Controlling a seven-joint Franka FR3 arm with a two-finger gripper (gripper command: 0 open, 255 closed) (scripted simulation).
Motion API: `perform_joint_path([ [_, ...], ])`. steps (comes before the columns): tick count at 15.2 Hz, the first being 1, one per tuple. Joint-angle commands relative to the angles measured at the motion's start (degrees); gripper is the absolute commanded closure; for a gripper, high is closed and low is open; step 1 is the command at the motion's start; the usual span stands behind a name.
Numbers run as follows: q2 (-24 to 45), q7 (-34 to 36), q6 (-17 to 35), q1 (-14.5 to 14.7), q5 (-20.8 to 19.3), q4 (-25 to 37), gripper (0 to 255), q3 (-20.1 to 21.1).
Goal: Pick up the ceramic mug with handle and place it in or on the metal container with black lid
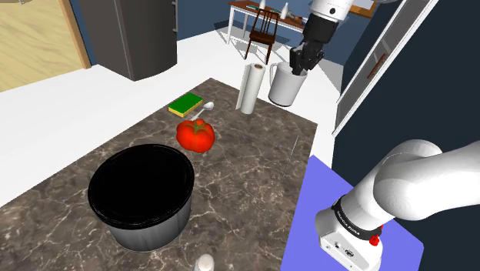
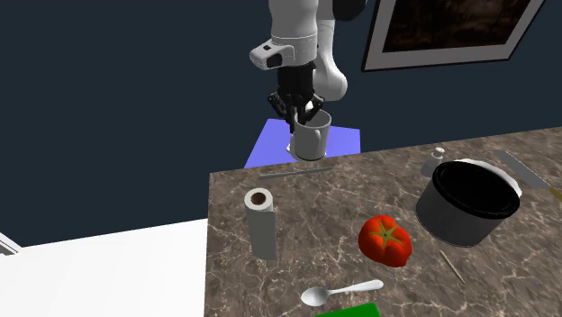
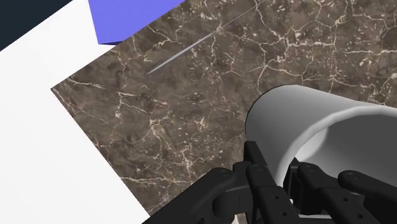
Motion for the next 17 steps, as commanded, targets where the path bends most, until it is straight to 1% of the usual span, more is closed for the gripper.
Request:
perform_joint_path([
  [1, -0.07, 0.13, -1.67, 0.03, 0.02, 1.60, 255, 0.05],
  [3, 0.08, 0.20, -3.12, 0.04, 0.02, 3.19, 255, 0.06],
  [10, 1.08, 9.92, -2.84, 3.61, 4.42, 4.61, 255, 8.09],
  [17, 5.30, 19.67, -2.00, 6.63, 7.76, 9.10, 255, 16.04],
])
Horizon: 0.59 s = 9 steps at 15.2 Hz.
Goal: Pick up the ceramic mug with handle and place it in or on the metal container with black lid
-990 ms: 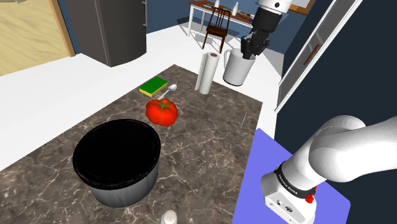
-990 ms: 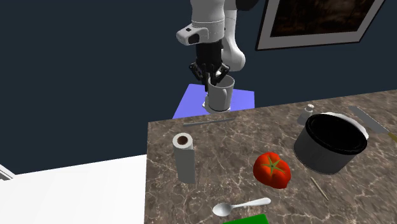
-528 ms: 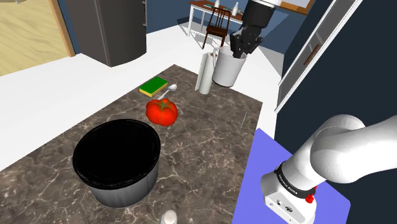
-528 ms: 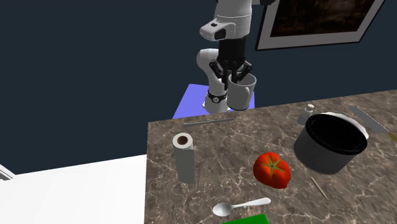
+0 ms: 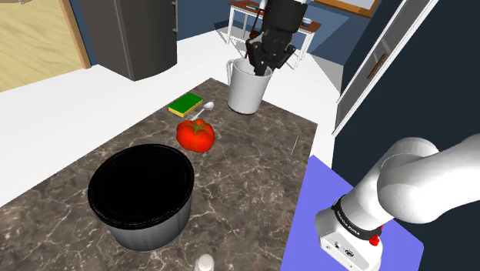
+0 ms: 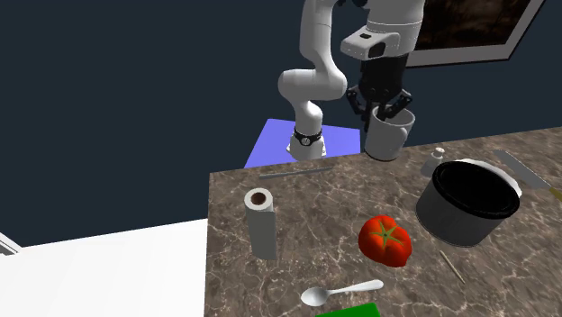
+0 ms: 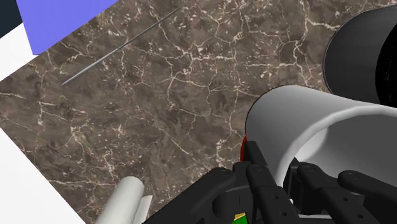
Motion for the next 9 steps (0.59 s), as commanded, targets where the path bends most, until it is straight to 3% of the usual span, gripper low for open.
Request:
perform_joint_path([
  [1, 1.30, 2.78, 0.00, 0.74, 0.71, 1.65, 255, 2.13],
  [9, 10.28, 14.50, 1.02, 3.07, 1.16, 11.00, 255, 11.20],
])
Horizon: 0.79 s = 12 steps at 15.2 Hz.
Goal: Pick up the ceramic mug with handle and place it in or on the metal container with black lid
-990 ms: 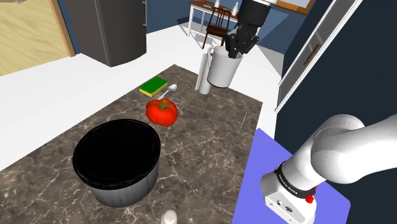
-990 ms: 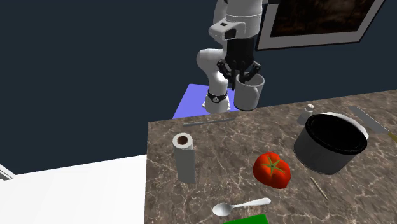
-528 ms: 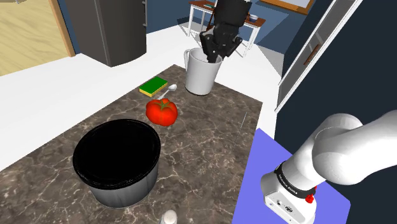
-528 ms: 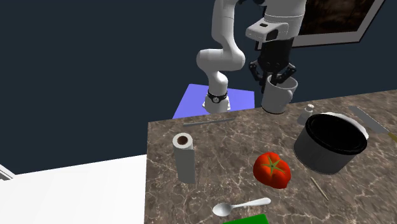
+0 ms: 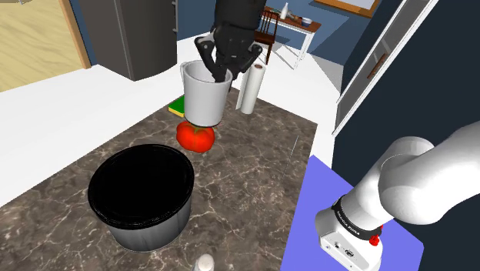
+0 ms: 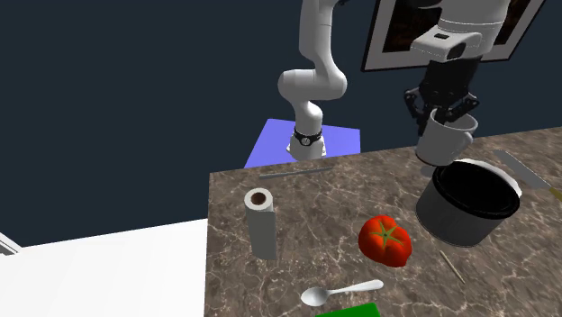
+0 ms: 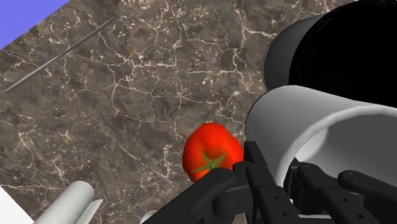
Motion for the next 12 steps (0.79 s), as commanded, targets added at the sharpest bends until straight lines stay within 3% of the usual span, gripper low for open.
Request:
perform_joint_path([
  [1, 2.15, 3.38, -0.03, 0.68, -0.19, 2.56, 255, 2.39],
  [10, 18.40, 18.81, -0.84, 4.02, -7.34, 19.14, 255, 12.41],
  [12, 18.51, 18.93, -0.09, 4.18, -7.41, 18.49, 255, 12.40],
])
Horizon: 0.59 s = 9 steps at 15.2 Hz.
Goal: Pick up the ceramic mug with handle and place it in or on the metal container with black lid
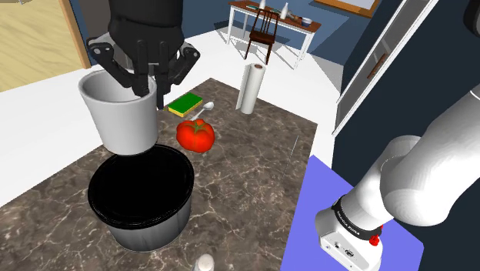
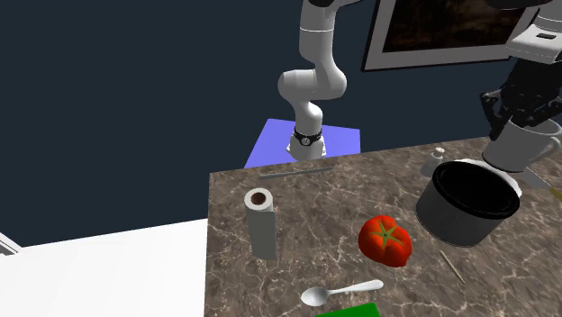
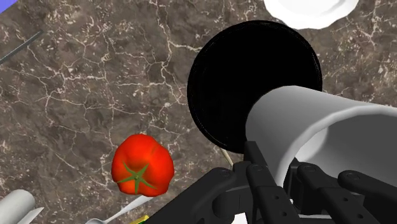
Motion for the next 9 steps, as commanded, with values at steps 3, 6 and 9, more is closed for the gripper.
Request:
perform_joint_path([
  [3, 0.16, 0.34, 2.70, 0.20, -0.09, -2.51, 255, 0.24],
  [6, 0.03, 0.20, 5.03, 0.21, 0.02, -4.95, 255, 0.24],
  [9, 0.04, 0.12, 7.34, 0.24, 0.05, -7.25, 255, 0.28],
])
